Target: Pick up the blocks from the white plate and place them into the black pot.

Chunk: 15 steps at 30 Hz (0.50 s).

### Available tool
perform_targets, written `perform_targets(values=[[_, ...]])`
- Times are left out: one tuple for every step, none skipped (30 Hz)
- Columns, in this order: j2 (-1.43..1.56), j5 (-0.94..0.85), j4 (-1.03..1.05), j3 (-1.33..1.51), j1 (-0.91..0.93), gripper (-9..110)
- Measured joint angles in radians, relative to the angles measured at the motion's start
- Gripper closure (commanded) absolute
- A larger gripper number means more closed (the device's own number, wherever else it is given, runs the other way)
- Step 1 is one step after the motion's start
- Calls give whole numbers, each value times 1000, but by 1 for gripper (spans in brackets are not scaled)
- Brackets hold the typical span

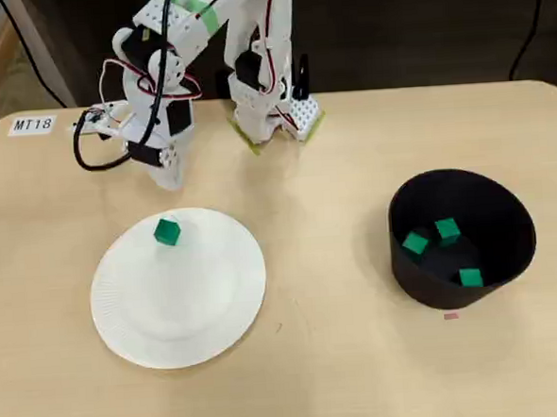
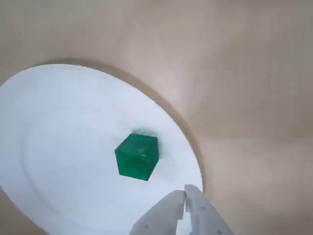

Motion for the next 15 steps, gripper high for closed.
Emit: perform_targets(values=[[-3,0,-8,0,-9,104],[-5,0,-14,0,-17,104],[-8,0,-21,0,-23,104],[-8,0,-32,0,-28,104],[-12,0,-41,0,-29,104],[-18,0,-51,0,-31,104],[-26,0,-61,0,-31,104],[-32,0,-72,0,-31,104],[-40,0,-84,0,-29,104],[-49,0,-95,-2,-28,104],[-54,0,-104,-2,-28,104],[-60,0,-112,-3,-28,104],[-63,0,-120,-3,-31,99],[-64,0,-126,-3,-35,92],[-64,0,-127,-3,-40,85]])
